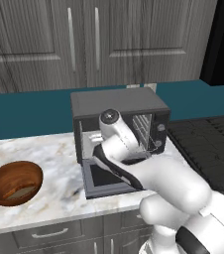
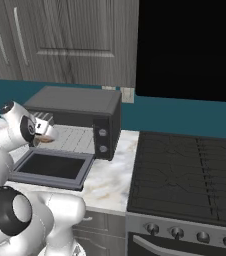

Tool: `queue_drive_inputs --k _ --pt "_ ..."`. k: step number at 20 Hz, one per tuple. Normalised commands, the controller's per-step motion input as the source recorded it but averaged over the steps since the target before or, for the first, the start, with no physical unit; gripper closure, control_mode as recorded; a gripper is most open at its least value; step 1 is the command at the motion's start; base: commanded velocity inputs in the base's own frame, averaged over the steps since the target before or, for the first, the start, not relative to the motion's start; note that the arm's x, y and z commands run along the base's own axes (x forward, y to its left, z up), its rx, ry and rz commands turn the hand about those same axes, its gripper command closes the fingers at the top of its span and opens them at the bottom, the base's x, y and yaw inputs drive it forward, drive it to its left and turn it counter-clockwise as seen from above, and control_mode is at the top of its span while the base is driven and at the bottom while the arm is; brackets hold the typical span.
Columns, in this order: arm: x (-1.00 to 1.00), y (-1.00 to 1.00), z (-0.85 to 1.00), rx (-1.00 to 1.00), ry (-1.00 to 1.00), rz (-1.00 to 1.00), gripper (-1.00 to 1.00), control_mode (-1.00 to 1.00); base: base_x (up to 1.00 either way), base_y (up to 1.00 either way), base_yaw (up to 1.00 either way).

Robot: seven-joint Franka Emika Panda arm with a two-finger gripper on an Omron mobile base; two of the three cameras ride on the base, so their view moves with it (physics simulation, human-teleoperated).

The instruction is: Pick up the heated bread from the toaster oven and place it in the bowl. Then move the bread bowl to the dining counter.

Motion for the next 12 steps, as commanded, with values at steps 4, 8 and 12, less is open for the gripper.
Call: queue_drive_inputs --k 4,8,12 --pt "-0.63 0.0 0.41 0.01 -0.09 0.0 1.0 -1.0 0.0 0.0 0.0" --pt "-0.85 0.0 0.41 0.02 -0.13 0.04 1.0 -1.0 0.0 0.0 0.0" --pt "-0.78 0.0 0.45 0.04 -0.05 0.06 1.0 -1.0 0.0 0.0 0.0"
